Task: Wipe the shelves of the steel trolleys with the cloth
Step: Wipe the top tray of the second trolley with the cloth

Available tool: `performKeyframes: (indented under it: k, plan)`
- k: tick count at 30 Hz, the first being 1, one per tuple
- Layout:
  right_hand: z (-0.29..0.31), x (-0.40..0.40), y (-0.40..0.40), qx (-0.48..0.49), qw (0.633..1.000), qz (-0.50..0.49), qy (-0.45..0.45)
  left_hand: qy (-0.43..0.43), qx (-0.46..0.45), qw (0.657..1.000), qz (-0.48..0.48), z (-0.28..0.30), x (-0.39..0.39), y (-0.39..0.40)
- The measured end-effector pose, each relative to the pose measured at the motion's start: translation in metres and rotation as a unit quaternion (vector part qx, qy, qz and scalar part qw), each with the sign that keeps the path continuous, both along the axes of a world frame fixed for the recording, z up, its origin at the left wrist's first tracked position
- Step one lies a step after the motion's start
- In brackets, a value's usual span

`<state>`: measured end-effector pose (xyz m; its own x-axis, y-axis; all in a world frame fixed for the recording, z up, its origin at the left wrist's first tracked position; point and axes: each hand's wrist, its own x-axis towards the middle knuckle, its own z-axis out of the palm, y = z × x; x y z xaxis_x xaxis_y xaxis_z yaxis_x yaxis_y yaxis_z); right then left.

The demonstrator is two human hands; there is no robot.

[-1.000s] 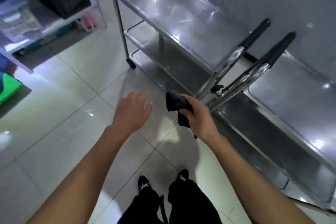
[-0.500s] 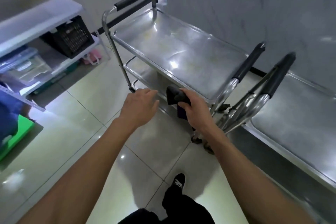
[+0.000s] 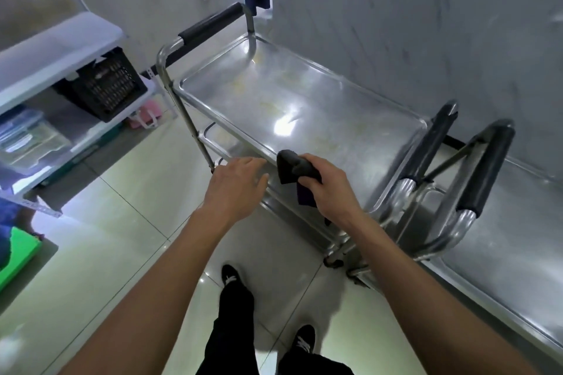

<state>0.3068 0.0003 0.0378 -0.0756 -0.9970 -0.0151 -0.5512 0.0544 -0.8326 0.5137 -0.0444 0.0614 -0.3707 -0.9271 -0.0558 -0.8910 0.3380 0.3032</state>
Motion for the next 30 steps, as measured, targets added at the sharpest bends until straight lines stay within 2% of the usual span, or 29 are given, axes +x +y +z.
performKeyframes:
  k: [6,13,22,30]
  plan:
    - [-0.008,0.017,-0.072,0.02,1.0,-0.02,-0.006,0.011,0.007,1.0,-0.011,-0.019,0.023,-0.086]
    - [-0.016,0.029,-0.147,0.043,0.994,-0.097,-0.018,0.034,0.04,0.997,-0.063,-0.04,0.033,-0.192]
    - [-0.043,-0.018,-0.193,0.071,0.968,-0.231,-0.062,0.009,0.065,0.98,-0.188,-0.057,-0.051,-0.277]
    - [-0.067,-0.085,-0.256,0.06,0.957,-0.272,-0.086,-0.058,0.075,0.969,-0.229,-0.072,-0.112,-0.343]
